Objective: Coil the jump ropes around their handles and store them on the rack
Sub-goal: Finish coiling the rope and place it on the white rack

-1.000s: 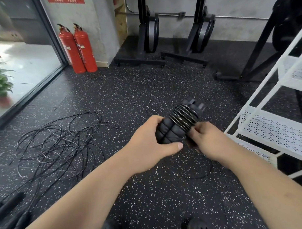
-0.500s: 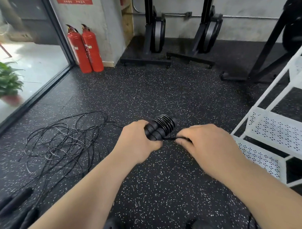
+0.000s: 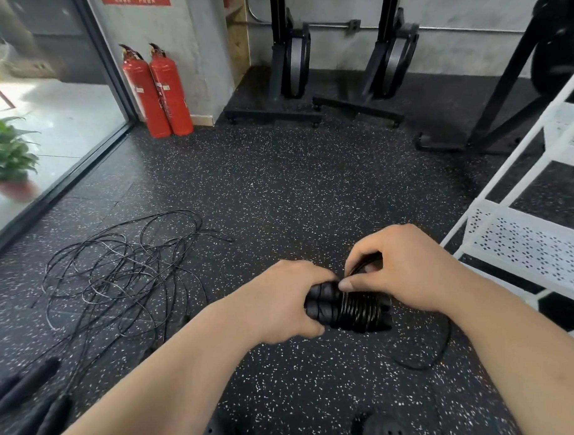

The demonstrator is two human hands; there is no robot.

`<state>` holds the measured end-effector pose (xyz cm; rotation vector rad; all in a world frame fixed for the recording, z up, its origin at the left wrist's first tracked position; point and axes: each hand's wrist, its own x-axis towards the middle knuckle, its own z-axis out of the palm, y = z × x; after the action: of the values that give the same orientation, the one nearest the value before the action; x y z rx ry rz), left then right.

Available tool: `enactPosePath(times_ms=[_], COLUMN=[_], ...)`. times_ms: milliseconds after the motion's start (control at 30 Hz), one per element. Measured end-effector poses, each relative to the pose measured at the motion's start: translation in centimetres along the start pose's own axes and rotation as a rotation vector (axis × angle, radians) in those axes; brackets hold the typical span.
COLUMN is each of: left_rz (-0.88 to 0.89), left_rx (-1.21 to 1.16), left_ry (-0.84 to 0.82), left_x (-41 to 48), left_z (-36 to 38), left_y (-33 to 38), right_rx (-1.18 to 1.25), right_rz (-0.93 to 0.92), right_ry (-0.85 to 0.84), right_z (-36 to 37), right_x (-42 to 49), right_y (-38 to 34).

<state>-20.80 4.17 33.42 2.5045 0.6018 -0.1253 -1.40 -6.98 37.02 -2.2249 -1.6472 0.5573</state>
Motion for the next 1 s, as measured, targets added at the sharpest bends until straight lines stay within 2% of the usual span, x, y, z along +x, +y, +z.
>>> enactPosePath(times_ms=[200,400,533,667,767,867,1000], left_rz=[0.092,0.094,0.044,-0.030,-0.104,-0.173,-0.273], left_rx=[-0.132,-0.522,-0.721,-0.729,-0.742,-0.754,-0.657], left_ry=[-0.053,-0.048,0.062,0.219,0.379,0.552,0.655], left_x=[-0.5,-1.5,-1.4,-0.9,-0.5,0.0,0.3], left_z=[-1.1,-2.9,-3.0,-2.8,-2.3,-2.1,-2.1], left_y=[0.4,1.1,0.9,0.7,0.5,-0.1,-1.1], right_rx=[0.305,0.606,0.469,0.378,0.362,0.276,0.138], right_rz=[-0.040,0.056,0.197,0.296,0.231,0.112,0.096], right_ry=[-0.137,-0.192,-0.082,-0.015,0.059,0.016,-0.024], right_z=[-0.9,-1.7,-0.5,1.0,2.4,4.0,5.3], right_x=[0.3,0.1,0.1,0.7,1.3,1.4,1.1], right_y=[1.6,2.3,1.7,0.4,-0.7,-1.5,-2.6])
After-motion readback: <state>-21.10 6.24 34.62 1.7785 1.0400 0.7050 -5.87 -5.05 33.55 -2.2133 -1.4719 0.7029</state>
